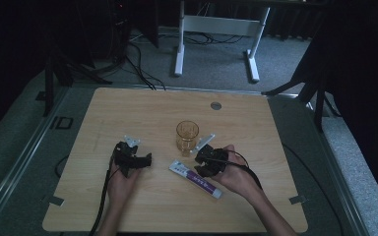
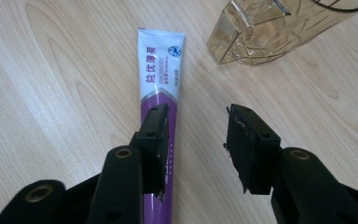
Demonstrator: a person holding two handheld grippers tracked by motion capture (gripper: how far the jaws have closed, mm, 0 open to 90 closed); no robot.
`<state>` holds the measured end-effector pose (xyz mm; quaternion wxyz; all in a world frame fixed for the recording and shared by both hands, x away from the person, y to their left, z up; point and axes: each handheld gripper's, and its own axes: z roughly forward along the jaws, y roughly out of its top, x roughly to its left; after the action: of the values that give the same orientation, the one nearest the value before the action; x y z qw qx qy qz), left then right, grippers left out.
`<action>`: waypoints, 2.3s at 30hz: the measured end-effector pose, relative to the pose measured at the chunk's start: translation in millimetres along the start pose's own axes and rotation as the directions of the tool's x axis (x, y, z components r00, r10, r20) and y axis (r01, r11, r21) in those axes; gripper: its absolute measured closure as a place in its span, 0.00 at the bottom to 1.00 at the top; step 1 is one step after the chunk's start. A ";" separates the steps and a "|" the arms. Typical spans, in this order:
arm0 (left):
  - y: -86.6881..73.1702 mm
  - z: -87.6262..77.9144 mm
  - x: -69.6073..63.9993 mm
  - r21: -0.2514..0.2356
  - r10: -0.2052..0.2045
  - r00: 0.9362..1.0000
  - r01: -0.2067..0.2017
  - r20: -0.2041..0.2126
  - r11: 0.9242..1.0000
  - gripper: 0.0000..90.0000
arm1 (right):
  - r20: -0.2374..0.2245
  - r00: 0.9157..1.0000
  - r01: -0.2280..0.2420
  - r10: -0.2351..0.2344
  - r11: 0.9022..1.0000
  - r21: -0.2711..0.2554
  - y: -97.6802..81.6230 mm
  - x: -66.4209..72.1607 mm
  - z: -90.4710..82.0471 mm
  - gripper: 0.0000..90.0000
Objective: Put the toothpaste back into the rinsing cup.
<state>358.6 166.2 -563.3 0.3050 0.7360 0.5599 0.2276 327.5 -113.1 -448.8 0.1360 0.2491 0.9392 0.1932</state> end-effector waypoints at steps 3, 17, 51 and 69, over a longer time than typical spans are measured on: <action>0.0 0.0 0.0 0.000 0.000 1.000 0.000 0.000 1.000 0.13 | -0.005 1.000 0.000 0.000 1.000 0.006 0.3 0.3 1.3 0.65; 0.0 0.0 0.0 0.000 0.000 1.000 0.000 0.000 1.000 0.13 | -0.041 0.999 -0.007 0.008 1.000 0.024 1.3 0.7 6.3 0.64; 0.0 0.0 0.0 0.000 -0.001 1.000 0.001 0.000 1.000 0.13 | -0.085 0.996 0.015 -0.011 0.998 0.055 2.3 4.4 18.7 0.65; 0.0 0.0 0.0 0.000 -0.001 1.000 0.001 0.000 1.000 0.13 | -0.097 0.995 0.030 -0.022 0.996 0.087 3.5 8.6 27.5 0.65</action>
<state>358.6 166.2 -563.3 0.3050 0.7358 0.5602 0.2276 331.4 -97.8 -473.1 0.0820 0.2330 0.9555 0.1613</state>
